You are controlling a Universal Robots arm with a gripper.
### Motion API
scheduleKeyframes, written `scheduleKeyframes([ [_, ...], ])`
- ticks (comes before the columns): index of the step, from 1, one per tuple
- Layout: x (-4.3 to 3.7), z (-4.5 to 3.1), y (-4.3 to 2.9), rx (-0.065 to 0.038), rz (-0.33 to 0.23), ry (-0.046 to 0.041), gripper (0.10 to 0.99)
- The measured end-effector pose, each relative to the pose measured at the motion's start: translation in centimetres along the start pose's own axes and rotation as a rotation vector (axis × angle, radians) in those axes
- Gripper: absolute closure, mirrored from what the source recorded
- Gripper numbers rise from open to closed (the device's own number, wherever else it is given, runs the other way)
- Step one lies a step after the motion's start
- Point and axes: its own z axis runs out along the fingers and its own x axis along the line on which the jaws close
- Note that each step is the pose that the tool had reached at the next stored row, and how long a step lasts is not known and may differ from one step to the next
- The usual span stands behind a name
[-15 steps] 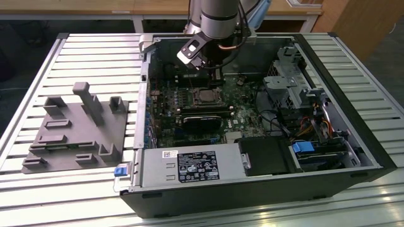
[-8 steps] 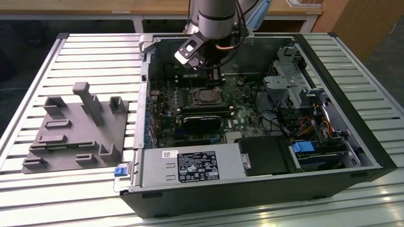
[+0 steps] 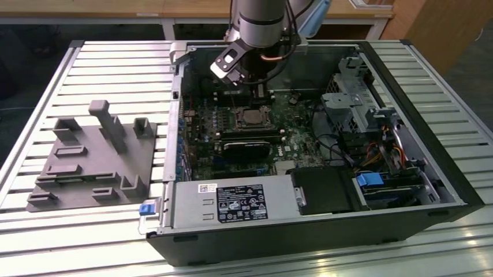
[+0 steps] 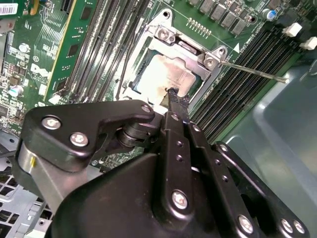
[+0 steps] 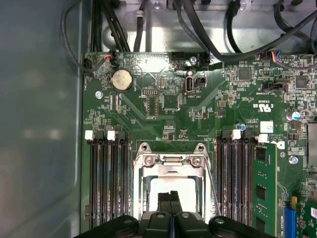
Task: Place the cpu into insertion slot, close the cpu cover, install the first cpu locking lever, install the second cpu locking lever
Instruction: 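Close the cpu cover, then install the first cpu locking lever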
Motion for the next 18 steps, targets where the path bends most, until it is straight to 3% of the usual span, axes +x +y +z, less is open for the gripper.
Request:
scheduleKeyframes([
  [10, -0.01, -0.02, -0.70, 0.000, 0.000, 0.0000, 0.980],
  [18, -0.02, -0.09, -0.79, 0.000, 0.000, -0.0003, 0.980],
])
